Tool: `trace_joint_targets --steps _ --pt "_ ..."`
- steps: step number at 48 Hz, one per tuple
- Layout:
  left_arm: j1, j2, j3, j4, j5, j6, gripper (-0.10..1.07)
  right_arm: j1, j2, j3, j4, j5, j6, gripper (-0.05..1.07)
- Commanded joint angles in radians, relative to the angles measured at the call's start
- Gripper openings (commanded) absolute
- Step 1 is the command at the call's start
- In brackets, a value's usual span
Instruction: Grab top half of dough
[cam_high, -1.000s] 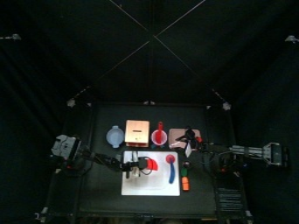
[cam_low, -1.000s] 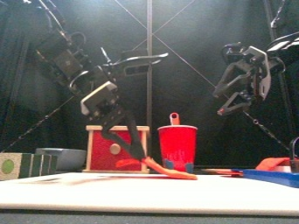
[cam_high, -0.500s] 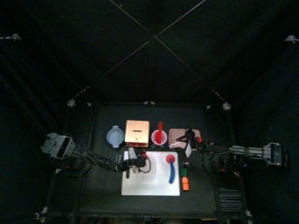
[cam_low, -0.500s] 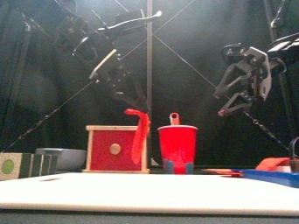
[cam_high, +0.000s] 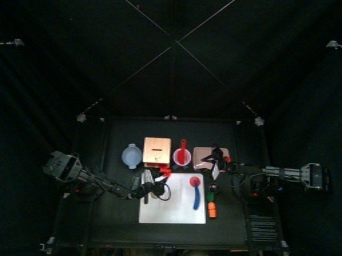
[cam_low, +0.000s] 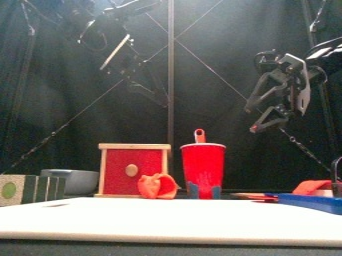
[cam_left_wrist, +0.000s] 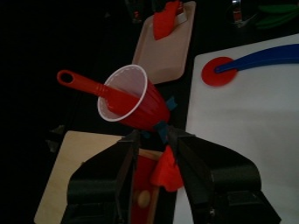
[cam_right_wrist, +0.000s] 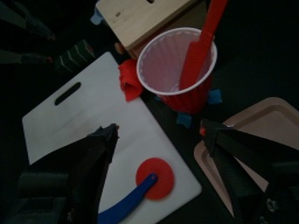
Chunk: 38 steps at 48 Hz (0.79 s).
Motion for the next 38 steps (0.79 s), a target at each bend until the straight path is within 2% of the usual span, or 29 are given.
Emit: trace_joint_targets --steps 1,8,13,25,30,38 --pt "-0.003 0.003 -0.006 0.003 0.006 0.002 0.73 -0.002 -0.003 -0.011 0.005 -0.003 -0.003 1.04" --pt "-0.003 0.057 0.020 0.005 0.002 0.003 0.74 -0.002 -0.003 -0.011 0.005 -0.003 -0.003 1.04" --pt "-0.009 0.100 0.009 0.005 -0.003 0.005 0.76 -0.002 -0.003 -0.011 0.005 -0.003 -0.003 1.04" --pt "-0.003 0.161 -0.003 0.003 0.000 0.012 0.93 -0.002 -0.003 -0.011 0.005 -0.003 0.000 1.04" --pt "-0.003 0.181 0.003 0.002 0.009 0.037 0.97 -0.002 -0.003 -0.009 0.005 -0.003 0.000 1.04" --pt "0.000 0.225 0.009 -0.029 0.034 0.101 0.98 -0.002 -0.003 -0.009 0.005 -0.003 0.000 1.04"
